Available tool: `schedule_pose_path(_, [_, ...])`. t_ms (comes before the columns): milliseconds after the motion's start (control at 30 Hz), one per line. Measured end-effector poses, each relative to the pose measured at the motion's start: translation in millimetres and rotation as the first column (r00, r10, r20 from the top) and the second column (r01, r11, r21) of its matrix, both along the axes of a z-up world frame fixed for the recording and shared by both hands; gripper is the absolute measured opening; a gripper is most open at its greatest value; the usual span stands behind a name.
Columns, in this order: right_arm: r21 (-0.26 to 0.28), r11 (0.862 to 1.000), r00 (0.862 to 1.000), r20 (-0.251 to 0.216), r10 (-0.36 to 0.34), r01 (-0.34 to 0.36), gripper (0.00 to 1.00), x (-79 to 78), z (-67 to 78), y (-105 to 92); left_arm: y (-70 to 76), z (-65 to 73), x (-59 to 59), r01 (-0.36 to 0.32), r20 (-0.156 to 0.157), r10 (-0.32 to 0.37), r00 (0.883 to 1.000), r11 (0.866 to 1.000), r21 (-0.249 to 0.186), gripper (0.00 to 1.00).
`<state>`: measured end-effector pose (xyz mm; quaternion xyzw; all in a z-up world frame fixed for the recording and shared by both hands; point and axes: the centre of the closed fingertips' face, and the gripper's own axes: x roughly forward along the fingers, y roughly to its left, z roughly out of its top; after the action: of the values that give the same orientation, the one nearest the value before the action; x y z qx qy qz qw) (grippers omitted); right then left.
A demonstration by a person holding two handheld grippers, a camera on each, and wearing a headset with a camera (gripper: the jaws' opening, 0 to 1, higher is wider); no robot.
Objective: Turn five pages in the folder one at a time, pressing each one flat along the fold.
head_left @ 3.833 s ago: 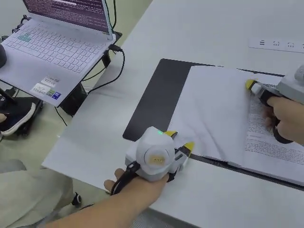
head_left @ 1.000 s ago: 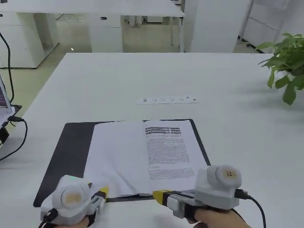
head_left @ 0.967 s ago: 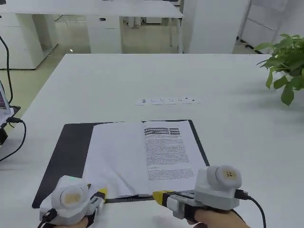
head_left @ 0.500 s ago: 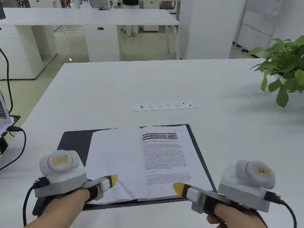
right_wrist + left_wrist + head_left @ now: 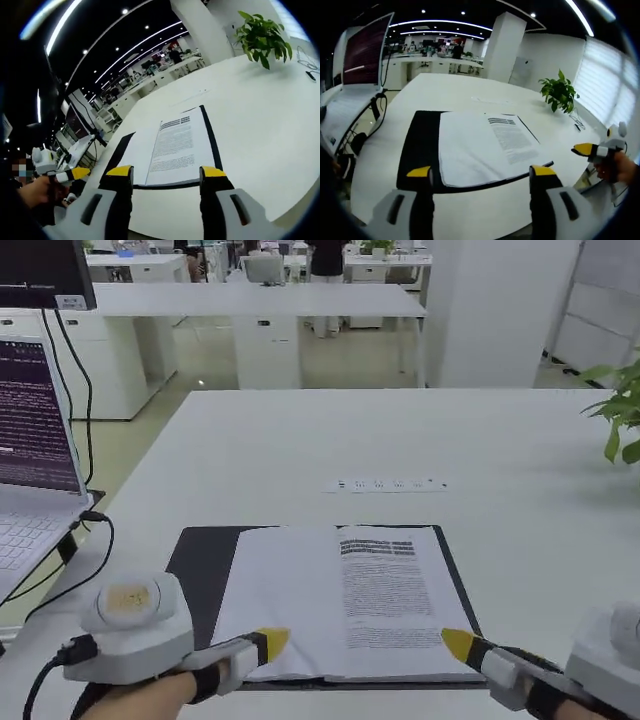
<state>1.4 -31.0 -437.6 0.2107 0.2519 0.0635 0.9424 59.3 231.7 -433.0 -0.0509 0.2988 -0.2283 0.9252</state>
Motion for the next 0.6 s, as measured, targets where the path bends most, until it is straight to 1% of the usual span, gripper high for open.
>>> schedule_pose_path(33, [-0.02,1.0,1.0,0.006,0.009,-0.009,0.6,-0.7,0.6,-0.9,1.7,1.4,-1.8,0.001,0.008,-0.001,1.0,1.0,0.009,0.81])
schedule_pose_path(67, [-0.053,0.998,1.0,0.011,0.026,-0.026,0.63,-2.2,1.4,-2.2,3.0,4.3,-5.0,0.011,0.024,-0.012,1.0,1.0,0.02,0.83])
schedule_pose_path(100, [-0.071,0.997,0.999,0.019,0.032,-0.031,0.67,-2.7,2.7,-3.2,4.6,6.6,-6.4,0.012,0.038,-0.014,0.999,0.999,0.03,0.84])
schedule_pose_path(133, [-0.093,0.995,0.998,0.042,0.047,-0.043,0.71,-3.1,6.5,-3.0,6.7,9.2,-9.3,0.017,0.054,-0.019,0.998,0.999,0.044,0.86])
schedule_pose_path(167, [-0.103,0.993,0.997,0.05,0.055,-0.049,0.75,-4.0,8.4,-2.9,7.9,11.3,-11.4,0.021,0.065,-0.024,0.998,0.998,0.052,0.89])
schedule_pose_path(200, [-0.12,0.992,0.997,0.061,0.056,-0.049,0.81,-4.6,10.8,-4.9,9.8,13.9,-14.7,0.022,0.078,-0.027,0.997,0.998,0.06,0.92])
schedule_pose_path(233, [-0.137,0.989,0.996,0.074,0.057,-0.046,0.86,-4.6,12.9,-6.7,11.4,14.8,-16.2,0.021,0.086,-0.027,0.996,0.998,0.065,0.94])
schedule_pose_path(267, [-0.159,0.986,0.995,0.08,0.056,-0.042,0.91,-5.7,15.3,-8.9,14.3,16.0,-18.9,0.021,0.094,-0.028,0.995,0.996,0.081,0.97])
schedule_pose_path(300, [-0.173,0.984,0.995,0.083,0.06,-0.045,0.97,-6.6,16.2,-9.8,15.9,17.1,-21.2,0.022,0.096,-0.03,0.995,0.996,0.089,0.99])
schedule_pose_path(333, [-0.189,0.981,0.994,0.088,0.067,-0.05,1.0,-7.0,16.9,-11.0,17.1,17.9,-24.0,0.025,0.096,-0.034,0.995,0.995,0.092,0.99])
schedule_pose_path(367, [-0.222,0.973,0.992,0.096,0.085,-0.061,0.99,-7.5,18.2,-13.6,19.7,19.6,-26.4,0.022,0.1,-0.031,0.995,0.995,0.093,0.99])
schedule_pose_path(400, [-0.225,0.972,0.992,0.09,0.087,-0.065,1.0,-9.1,17.6,-13.3,20.5,20.0,-27.3,0.022,0.1,-0.031,0.994,0.996,0.092,0.99])
schedule_pose_path(433, [-0.241,0.968,0.991,0.086,0.099,-0.076,1.0,-9.9,17.2,-13.9,23.0,20.2,-29.2,0.019,0.097,-0.028,0.995,0.996,0.087,0.99])
schedule_pose_path(500, [-0.245,0.967,0.993,0.074,0.097,-0.076,1.0,-11.3,16.9,-15.8,26.7,20.6,-32.6,0.007,0.091,-0.014,0.996,0.997,0.076,0.99])
schedule_pose_path(533, [-0.247,0.965,0.991,0.078,0.105,-0.082,1.0,-12.0,18.6,-15.5,27.7,20.5,-34.0,0.005,0.09,-0.011,0.996,0.997,0.073,0.99])
schedule_pose_path(600, [-0.253,0.963,0.991,0.076,0.111,-0.089,1.0,-12.5,20.1,-15.7,30.4,17.7,-36.8,0.0,0.08,-0.006,0.997,0.997,0.077,0.99])
